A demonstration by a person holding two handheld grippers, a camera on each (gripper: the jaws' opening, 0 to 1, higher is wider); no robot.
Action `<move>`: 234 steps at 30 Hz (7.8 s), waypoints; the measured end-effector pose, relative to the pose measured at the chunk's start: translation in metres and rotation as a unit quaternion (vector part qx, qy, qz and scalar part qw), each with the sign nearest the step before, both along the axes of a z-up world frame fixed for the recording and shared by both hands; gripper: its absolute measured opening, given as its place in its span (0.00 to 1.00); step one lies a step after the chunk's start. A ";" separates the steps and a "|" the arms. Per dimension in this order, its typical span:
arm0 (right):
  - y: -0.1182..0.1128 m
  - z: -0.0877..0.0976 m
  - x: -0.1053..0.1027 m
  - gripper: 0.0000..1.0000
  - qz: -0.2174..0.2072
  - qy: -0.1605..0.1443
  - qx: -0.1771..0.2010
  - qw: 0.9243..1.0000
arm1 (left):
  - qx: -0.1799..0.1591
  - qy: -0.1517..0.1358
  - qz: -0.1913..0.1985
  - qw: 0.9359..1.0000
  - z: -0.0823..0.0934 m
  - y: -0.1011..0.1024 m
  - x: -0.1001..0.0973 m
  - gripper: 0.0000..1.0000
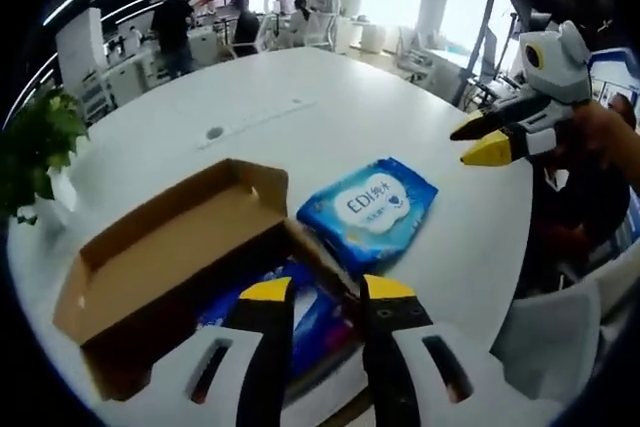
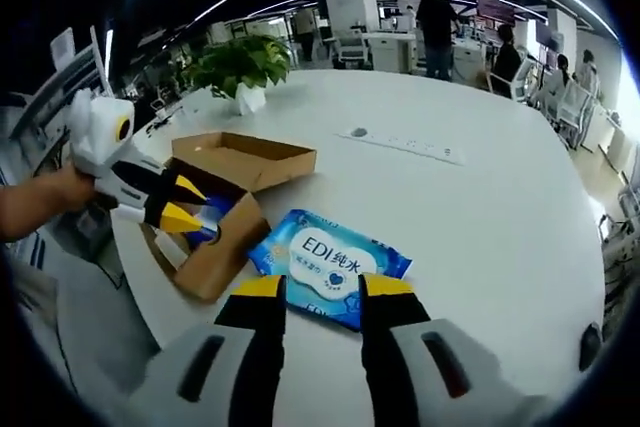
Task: Operate the shoe box by opening the lid, removing the specified soft item, and placing it in the target area until the item is outside and the box remains undamaged.
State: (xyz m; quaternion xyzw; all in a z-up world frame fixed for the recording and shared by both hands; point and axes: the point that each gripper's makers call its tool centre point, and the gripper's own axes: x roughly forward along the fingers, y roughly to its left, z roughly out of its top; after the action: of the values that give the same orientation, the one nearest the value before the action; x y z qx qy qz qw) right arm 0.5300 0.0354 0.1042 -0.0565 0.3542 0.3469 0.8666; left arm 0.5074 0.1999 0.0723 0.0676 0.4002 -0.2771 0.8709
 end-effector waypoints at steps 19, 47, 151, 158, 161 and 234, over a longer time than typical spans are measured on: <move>0.060 0.011 -0.012 0.26 0.075 -0.011 -0.003 0.997 | 0.015 0.026 0.003 1.000 -0.008 0.047 -0.021 0.26; 0.152 -0.012 -0.023 0.16 0.172 -0.016 -0.029 0.984 | 0.031 0.040 -0.097 0.994 -0.027 0.069 -0.023 0.26; 0.205 0.060 -0.013 0.00 0.219 -0.104 0.003 0.970 | 0.017 0.013 -0.203 0.979 0.075 0.044 -0.044 0.00; 0.182 0.068 -0.010 0.00 0.209 -0.104 0.003 0.972 | 0.016 0.003 -0.219 0.976 0.085 0.022 -0.040 0.00; 0.172 0.071 -0.007 0.00 0.202 -0.103 0.004 0.974 | 0.013 0.000 -0.224 0.975 0.088 0.011 -0.039 0.00; -0.049 0.034 0.069 0.00 0.056 -0.060 -0.044 0.996 | -0.023 -0.039 -0.357 0.933 0.051 -0.207 0.035 0.00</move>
State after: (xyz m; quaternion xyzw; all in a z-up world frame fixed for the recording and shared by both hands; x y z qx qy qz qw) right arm 0.5994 -0.0138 0.1378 -0.1349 0.3122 0.3751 0.8623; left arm 0.5425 -0.0073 0.1237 0.1968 0.3092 -0.5761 0.7306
